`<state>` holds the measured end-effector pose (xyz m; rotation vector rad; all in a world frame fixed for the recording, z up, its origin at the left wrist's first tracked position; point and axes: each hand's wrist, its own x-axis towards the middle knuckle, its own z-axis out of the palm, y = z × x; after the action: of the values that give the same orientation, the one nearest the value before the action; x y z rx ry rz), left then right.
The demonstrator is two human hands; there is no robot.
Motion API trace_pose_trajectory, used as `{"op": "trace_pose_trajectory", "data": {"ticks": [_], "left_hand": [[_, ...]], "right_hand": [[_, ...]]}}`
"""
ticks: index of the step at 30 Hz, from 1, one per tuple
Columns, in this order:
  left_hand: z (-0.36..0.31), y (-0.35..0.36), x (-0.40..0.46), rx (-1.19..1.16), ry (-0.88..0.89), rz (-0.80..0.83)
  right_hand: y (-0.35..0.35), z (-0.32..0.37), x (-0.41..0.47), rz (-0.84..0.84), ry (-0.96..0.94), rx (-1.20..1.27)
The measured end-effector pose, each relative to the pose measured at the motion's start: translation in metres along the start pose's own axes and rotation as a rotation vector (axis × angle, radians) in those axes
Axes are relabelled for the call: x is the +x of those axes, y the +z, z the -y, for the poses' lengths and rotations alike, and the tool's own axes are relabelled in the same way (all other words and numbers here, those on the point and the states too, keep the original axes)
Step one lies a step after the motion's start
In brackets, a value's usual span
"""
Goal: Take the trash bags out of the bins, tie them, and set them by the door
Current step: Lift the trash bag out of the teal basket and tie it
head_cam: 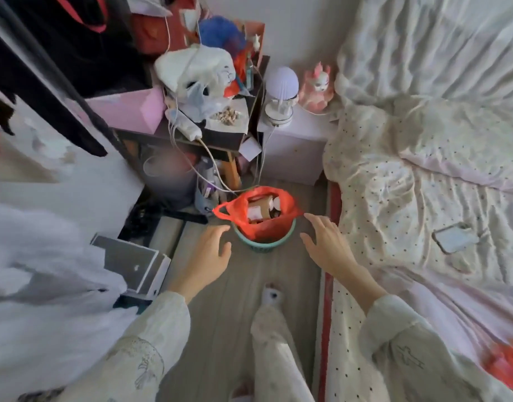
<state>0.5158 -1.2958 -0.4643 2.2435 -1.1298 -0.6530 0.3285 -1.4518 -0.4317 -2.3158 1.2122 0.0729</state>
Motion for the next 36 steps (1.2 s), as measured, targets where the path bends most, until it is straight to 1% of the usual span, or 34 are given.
{"op": "trace_pose_trajectory", "data": {"ticks": [5, 8, 10, 13, 15, 17, 20, 22, 25, 28, 30, 33, 35, 36], "left_hand": [[0.006, 0.04, 0.094, -0.028, -0.236, 0.147], [0.011, 0.067, 0.151, -0.169, -0.395, 0.136], [0.025, 0.088, 0.18, -0.257, -0.507, 0.13], [0.062, 0.123, 0.206, -0.328, -0.65, 0.157], [0.095, 0.147, 0.22, -0.353, -0.743, 0.156], [0.126, 0.172, 0.234, -0.389, -0.838, 0.126], [0.166, 0.203, 0.256, -0.455, -0.954, 0.055], [0.192, 0.218, 0.27, -0.573, -1.022, -0.043], [0.217, 0.234, 0.29, -0.795, -1.088, -0.202], [0.225, 0.241, 0.306, -0.956, -1.114, -0.317], [0.225, 0.24, 0.312, -0.978, -1.055, -0.345], [0.223, 0.235, 0.319, -0.961, -0.949, -0.356], [0.218, 0.23, 0.324, -0.947, -0.938, -0.405], [0.215, 0.227, 0.327, -0.944, -0.947, -0.416]], "right_hand": [[0.01, -0.049, 0.102, 0.159, 0.073, 0.004], [0.031, -0.078, 0.163, 0.229, 0.136, 0.034], [0.054, -0.094, 0.201, 0.262, 0.258, 0.157], [0.103, -0.122, 0.253, 0.284, 0.549, 0.436], [0.143, -0.143, 0.285, 0.275, 0.73, 0.614], [0.182, -0.164, 0.312, 0.25, 0.873, 0.748], [0.232, -0.193, 0.346, 0.235, 0.976, 0.823], [0.26, -0.208, 0.365, 0.221, 1.011, 0.827], [0.288, -0.219, 0.391, 0.192, 1.049, 0.893], [0.305, -0.226, 0.415, 0.139, 1.071, 1.059], [0.311, -0.231, 0.427, 0.087, 1.06, 1.173], [0.306, -0.23, 0.439, -0.086, 1.097, 1.259], [0.298, -0.226, 0.444, -0.184, 1.137, 1.306], [0.294, -0.221, 0.446, -0.205, 1.146, 1.329]]}}
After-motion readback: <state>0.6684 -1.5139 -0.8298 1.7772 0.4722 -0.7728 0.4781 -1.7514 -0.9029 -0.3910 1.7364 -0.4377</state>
